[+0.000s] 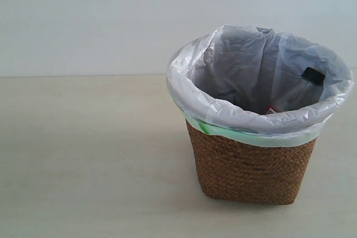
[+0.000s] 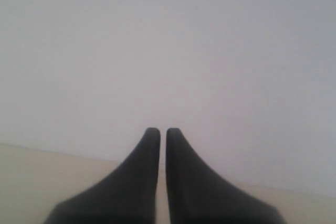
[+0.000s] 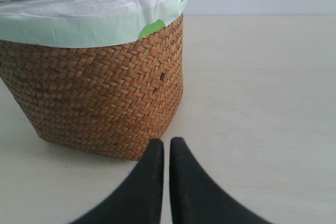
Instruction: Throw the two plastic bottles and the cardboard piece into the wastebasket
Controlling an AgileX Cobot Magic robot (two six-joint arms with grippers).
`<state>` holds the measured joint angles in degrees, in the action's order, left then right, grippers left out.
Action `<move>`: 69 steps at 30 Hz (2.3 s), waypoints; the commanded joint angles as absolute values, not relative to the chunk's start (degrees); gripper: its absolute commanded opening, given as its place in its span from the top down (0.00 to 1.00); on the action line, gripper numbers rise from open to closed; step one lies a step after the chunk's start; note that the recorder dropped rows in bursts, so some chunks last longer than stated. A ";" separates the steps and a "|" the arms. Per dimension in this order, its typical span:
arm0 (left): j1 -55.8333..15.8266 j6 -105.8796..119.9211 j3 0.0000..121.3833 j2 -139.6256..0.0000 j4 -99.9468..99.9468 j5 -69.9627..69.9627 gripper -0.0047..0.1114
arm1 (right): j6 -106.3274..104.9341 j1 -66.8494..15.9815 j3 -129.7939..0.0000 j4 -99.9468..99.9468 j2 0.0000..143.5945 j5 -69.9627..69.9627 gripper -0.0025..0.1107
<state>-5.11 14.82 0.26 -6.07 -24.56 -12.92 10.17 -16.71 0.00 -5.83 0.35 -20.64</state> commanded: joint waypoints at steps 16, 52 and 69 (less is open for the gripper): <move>2.28 23.34 0.00 0.00 -24.63 6.36 0.93 | 10.10 -16.54 0.00 -6.17 0.00 -20.49 0.98; 2.28 2.54 0.00 0.00 -6.58 17.55 0.93 | 10.10 -16.54 0.00 -6.17 0.00 -20.49 0.98; 1.96 3.06 0.00 0.00 -6.58 17.55 0.93 | 10.10 -16.54 0.00 -6.17 0.00 -20.49 0.98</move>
<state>2.11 3.11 0.17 -0.15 -6.94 17.75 10.17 -16.71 0.00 -5.83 0.35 -20.64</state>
